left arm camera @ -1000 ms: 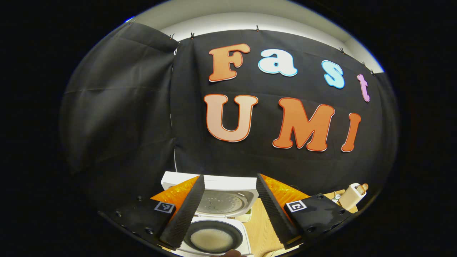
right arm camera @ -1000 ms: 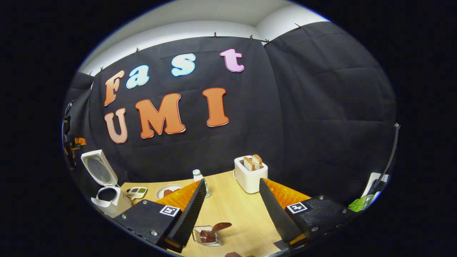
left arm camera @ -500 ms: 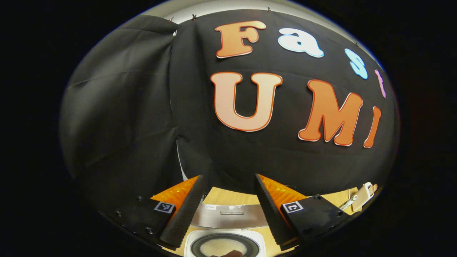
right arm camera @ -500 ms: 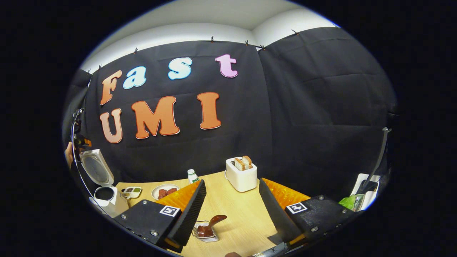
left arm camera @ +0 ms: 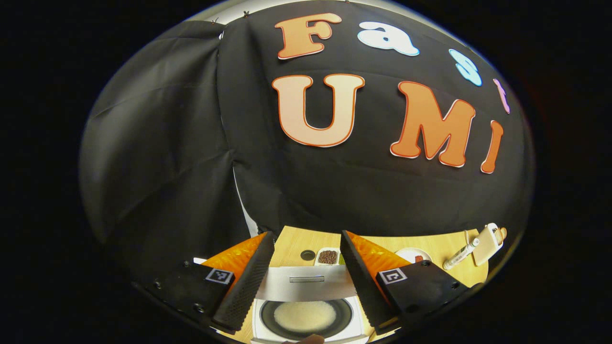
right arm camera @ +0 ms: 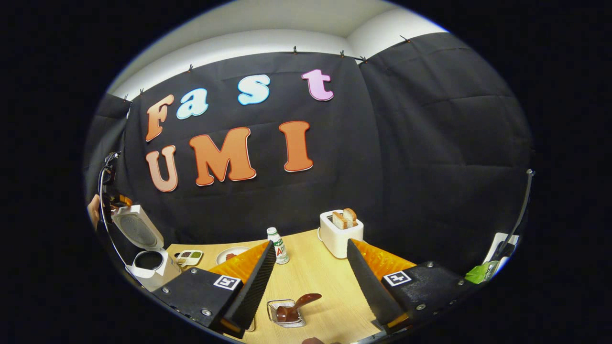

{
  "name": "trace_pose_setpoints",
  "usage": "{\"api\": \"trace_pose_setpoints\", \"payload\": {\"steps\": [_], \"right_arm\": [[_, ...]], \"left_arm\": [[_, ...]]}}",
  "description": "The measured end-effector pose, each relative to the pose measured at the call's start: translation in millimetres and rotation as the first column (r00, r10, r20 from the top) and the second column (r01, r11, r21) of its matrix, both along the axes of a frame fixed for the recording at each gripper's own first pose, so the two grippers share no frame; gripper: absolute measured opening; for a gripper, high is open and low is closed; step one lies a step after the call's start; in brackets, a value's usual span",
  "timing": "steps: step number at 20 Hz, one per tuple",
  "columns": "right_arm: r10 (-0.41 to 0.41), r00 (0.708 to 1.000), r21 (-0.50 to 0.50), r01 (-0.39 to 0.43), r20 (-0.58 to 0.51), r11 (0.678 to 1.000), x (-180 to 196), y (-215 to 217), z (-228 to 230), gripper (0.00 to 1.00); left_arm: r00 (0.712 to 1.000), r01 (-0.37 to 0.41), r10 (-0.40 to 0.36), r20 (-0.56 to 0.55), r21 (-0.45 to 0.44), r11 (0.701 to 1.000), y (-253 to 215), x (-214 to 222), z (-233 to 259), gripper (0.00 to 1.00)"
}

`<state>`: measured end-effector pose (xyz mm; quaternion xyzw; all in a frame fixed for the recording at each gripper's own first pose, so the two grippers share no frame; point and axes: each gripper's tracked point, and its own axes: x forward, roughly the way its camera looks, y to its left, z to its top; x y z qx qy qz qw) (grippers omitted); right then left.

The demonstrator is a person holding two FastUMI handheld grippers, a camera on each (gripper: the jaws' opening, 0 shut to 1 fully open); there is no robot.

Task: Close the left gripper, press the button to open the rice cooker; take a wooden spoon from the chopstick holder with the right hand, scoop a spoonful of rice and pour it into the rice cooker, then put the wooden spoon back into the chopstick holder.

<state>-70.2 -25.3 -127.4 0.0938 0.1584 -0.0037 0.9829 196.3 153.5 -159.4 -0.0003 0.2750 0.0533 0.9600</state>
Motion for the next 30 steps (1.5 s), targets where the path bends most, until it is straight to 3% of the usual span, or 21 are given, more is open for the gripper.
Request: {"api": "trace_pose_setpoints", "payload": {"steps": [7, 14, 17, 18, 19, 20, 21, 25, 27, 30], "right_arm": [[0.101, 0.995, 0.053, -0.101, 0.006, 0.993, 32.5, 24.4, -10.1, 0.93], [0.187, 0.982, 0.094, -0.186, -0.004, 0.978, 48.9, 55.7, -17.5, 0.93], [0.213, 0.977, 0.084, -0.211, -0.009, 0.974, 49.7, 65.0, -21.5, 0.93], [0.218, 0.976, 0.085, -0.216, -0.017, 0.973, 49.6, 67.1, -24.7, 0.93], [0.228, 0.973, 0.089, -0.225, -0.025, 0.97, 49.2, 70.3, -27.8, 0.93], [0.234, 0.972, 0.09, -0.231, -0.027, 0.969, 49.0, 72.8, -27.8, 0.93], [0.235, 0.972, 0.087, -0.232, -0.026, 0.969, 50.3, 72.1, -28.1, 0.93], [0.238, 0.971, 0.081, -0.236, -0.019, 0.968, 53.5, 72.7, -25.2, 0.93], [0.241, 0.971, 0.069, -0.239, -0.01, 0.968, 55.7, 72.7, -21.5, 0.93], [0.246, 0.969, 0.042, -0.246, 0.015, 0.968, 59.3, 74.5, -7.7, 0.93]], "left_arm": [[0.99, -0.038, 0.023, -0.138, -0.11, 0.993, -3.5, -85.7, -67.0, 0.94], [0.971, -0.034, 0.024, -0.237, -0.038, 0.999, -21.4, -150.1, -135.3, 1.0], [0.943, -0.071, 0.056, -0.327, -0.036, 0.997, -28.9, -185.6, -177.3, 1.0], [0.972, -0.052, 0.046, -0.23, -0.019, 0.998, -23.4, -164.7, -166.6, 1.0], [0.953, -0.07, 0.06, -0.297, -0.025, 0.997, -27.0, -168.9, -183.9, 1.0], [0.965, -0.066, 0.057, -0.257, -0.026, 0.997, -28.5, -166.1, -176.2, 1.0], [0.951, -0.064, 0.053, -0.303, -0.025, 0.998, -29.1, -181.4, -178.3, 1.0], [0.956, -0.072, 0.061, -0.288, -0.027, 0.997, -26.5, -180.7, -169.0, 1.0], [0.971, -0.078, 0.067, -0.231, -0.041, 0.996, -31.1, -174.9, -150.0, 0.99], [0.996, -0.045, 0.046, -0.082, 0.01, 0.999, -36.7, -171.1, -94.0, 0.99]]}}
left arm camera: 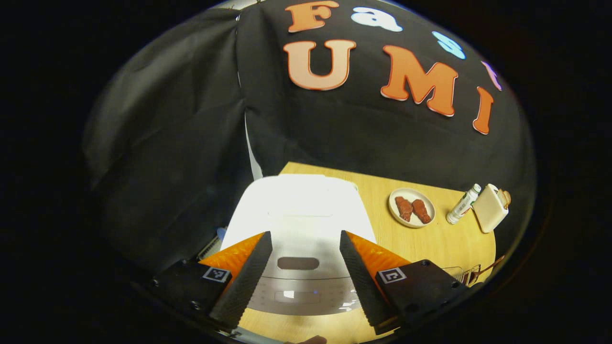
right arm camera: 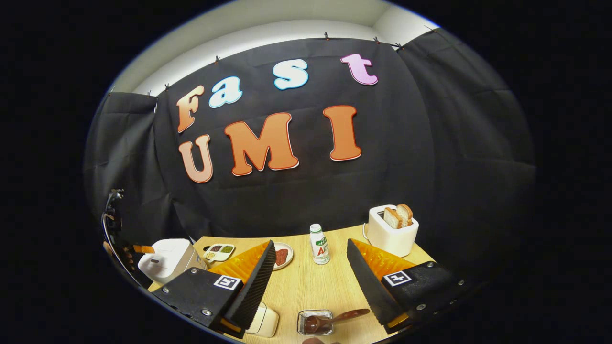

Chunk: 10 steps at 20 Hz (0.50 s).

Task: Close the left gripper, press the button to open the rice cooker; take a wooden spoon from the chopstick holder with the right hand, scoop a spoonful of rice and pour it into the rice cooker, then put the wooden spoon back into the chopstick holder.

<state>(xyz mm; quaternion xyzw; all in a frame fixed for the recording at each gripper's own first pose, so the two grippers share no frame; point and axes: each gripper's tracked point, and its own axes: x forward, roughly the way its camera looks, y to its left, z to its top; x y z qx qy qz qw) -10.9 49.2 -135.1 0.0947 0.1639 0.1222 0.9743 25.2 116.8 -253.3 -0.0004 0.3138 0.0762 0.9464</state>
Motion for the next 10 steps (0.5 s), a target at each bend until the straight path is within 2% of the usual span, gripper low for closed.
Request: {"api": "trace_pose_setpoints", "payload": {"steps": [2, 3, 4, 5, 9, 10], "right_arm": [[-0.002, 0.999, -0.011, 0.002, 0.035, 1.0, 3.2, 1.0, 13.8, 0.93], [-0.003, 0.998, -0.011, 0.004, 0.056, 1.0, 4.8, 1.5, 22.1, 0.93], [-0.007, 0.997, -0.019, 0.009, 0.073, 1.0, 6.4, 1.9, 29.0, 0.93], [-0.01, 0.996, -0.026, 0.012, 0.084, 1.0, 8.6, 1.5, 32.5, 0.93], [-0.016, 0.989, -0.005, 0.017, 0.144, 1.0, 10.8, 0.2, 63.7, 0.93], [-0.021, 0.986, 0.001, 0.021, 0.165, 1.0, 10.5, -1.8, 71.7, 0.93]], "left_arm": [[0.994, 0.028, -0.032, 0.101, 0.041, 0.999, -12.4, 5.0, 41.0, 0.99], [0.988, 0.04, -0.048, 0.149, 0.056, 0.998, -20.7, 5.4, 62.9, 0.94], [0.977, 0.061, -0.073, 0.198, 0.069, 0.996, -32.5, 5.4, 83.1, 0.99], [0.965, 0.069, -0.087, 0.247, 0.08, 0.994, -41.7, 6.0, 104.0, 0.96], [0.906, 0.117, -0.14, 0.399, 0.081, 0.99, -80.6, 0.0, 168.8, 0.99], [0.89, 0.126, -0.149, 0.431, 0.082, 0.989, -89.4, -3.0, 179.3, 0.94]]}}
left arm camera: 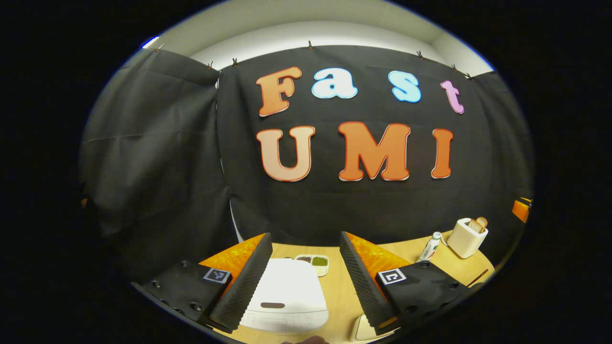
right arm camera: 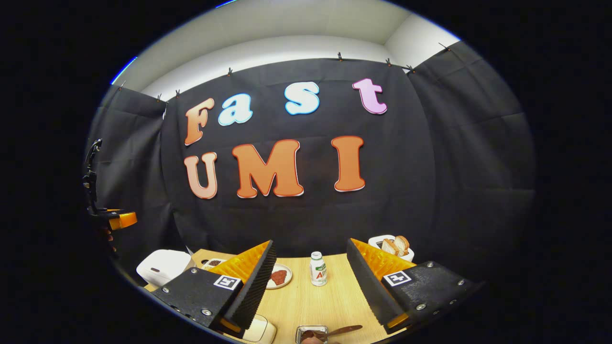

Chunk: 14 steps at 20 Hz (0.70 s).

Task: Close the left gripper, press the button to open the rice cooker; take a wooden spoon from the chopstick holder with the right hand, scoop a spoonful of rice and pour it into the rice cooker, then put the wooden spoon back into the chopstick holder.

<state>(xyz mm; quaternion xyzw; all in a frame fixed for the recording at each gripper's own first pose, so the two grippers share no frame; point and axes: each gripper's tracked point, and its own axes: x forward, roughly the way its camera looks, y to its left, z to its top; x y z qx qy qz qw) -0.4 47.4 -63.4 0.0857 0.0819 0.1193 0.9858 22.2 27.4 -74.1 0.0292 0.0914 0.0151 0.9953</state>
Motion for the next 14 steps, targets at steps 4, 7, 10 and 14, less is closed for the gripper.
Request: {"api": "trace_pose_setpoints", "payload": {"steps": [4, 7, 10, 14], "right_arm": [[-0.027, 0.999, -0.016, 0.028, 0.047, 0.999, -3.2, -11.1, 14.5, 0.93], [-0.044, 0.995, -0.038, 0.048, 0.091, 0.998, -6.8, -17.3, 24.5, 0.93], [-0.044, 0.993, -0.077, 0.053, 0.111, 0.996, -11.1, -18.1, 22.3, 0.93], [-0.036, 0.994, -0.079, 0.044, 0.1, 0.996, -11.6, -14.0, 16.7, 1.0]], "left_arm": [[0.995, 0.043, -0.042, 0.091, -0.003, 0.999, -29.4, -12.4, 29.2, 0.96], [0.99, 0.063, -0.064, 0.13, 0.008, 0.998, -46.9, -21.7, 37.9, 0.99], [0.984, 0.093, -0.094, 0.153, 0.017, 0.996, -63.1, -30.1, 39.7, 0.99], [0.981, 0.109, -0.109, 0.162, 0.006, 0.994, -71.3, -35.2, 39.3, 0.99]]}}
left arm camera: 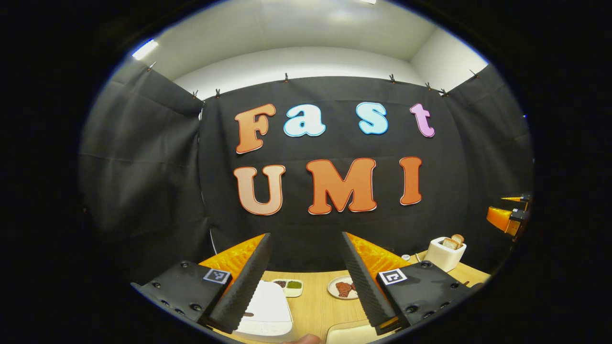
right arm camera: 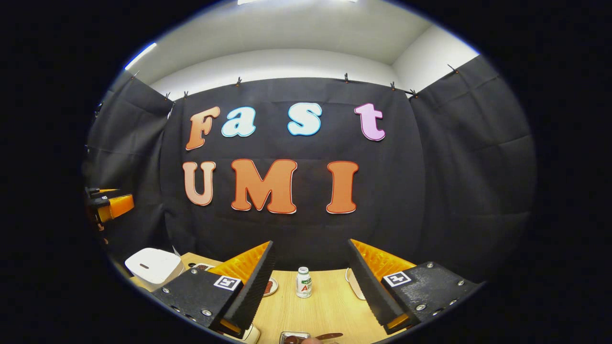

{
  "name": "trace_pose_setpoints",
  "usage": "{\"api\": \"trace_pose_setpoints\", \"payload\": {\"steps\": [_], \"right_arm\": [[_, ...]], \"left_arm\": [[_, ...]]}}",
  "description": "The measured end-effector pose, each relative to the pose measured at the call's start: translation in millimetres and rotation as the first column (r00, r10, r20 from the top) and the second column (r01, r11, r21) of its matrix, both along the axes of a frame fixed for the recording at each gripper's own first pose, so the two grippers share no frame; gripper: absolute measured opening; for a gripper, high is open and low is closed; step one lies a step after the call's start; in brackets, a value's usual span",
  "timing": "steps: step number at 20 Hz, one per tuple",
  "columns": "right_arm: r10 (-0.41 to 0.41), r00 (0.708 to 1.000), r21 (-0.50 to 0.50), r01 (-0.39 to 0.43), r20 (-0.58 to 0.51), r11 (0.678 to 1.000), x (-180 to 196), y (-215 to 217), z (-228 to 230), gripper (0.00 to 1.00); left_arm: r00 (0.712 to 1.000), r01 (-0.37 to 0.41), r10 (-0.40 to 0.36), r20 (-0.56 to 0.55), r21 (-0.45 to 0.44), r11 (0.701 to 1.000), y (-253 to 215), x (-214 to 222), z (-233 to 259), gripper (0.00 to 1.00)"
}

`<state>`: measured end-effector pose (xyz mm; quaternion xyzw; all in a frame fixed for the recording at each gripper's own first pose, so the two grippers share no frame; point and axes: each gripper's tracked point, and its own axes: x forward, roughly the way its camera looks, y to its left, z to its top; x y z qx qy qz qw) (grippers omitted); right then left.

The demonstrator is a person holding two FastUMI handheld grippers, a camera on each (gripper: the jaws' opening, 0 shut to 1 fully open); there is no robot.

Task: Close the left gripper, press the button to open the rice cooker; take a wooden spoon from the chopstick holder with the right hand, scoop a spoonful of rice and pour it into the rice cooker, then put the wooden spoon back into the chopstick holder.

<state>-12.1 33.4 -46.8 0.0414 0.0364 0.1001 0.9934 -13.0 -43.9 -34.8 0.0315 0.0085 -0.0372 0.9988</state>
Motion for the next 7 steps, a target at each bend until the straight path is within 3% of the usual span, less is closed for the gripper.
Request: {"api": "trace_pose_setpoints", "payload": {"steps": [1, 2, 3, 6, 7], "right_arm": [[0.002, 1.0, 0.003, -0.002, 0.0, 1.0, -0.6, 0.4, 0.7, 1.0], [0.001, 1.0, 0.01, -0.001, 0.001, 1.0, 0.1, 0.8, 0.6, 0.93], [0.003, 1.0, 0.012, -0.002, -0.002, 1.0, 0.0, 1.6, -0.7, 1.0], [0.002, 1.0, 0.006, -0.002, 0.002, 1.0, 0.9, 1.8, -1.8, 1.0], [0.004, 1.0, 0.007, -0.004, 0.0, 1.0, 0.7, 2.6, -2.4, 0.93]], "left_arm": [[1.0, 0.001, -0.001, 0.0, 0.002, 1.0, -0.4, 0.5, 0.5, 0.99], [1.0, -0.006, 0.006, 0.0, 0.004, 1.0, 2.0, 0.8, -0.3, 0.99], [1.0, -0.008, 0.008, -0.002, 0.006, 1.0, 1.6, 0.0, -0.8, 0.99], [1.0, -0.015, 0.015, 0.0, 0.011, 1.0, 2.3, 1.4, -2.3, 0.99], [1.0, -0.021, 0.021, 0.001, 0.01, 1.0, 4.2, 1.5, -1.2, 0.99]]}}
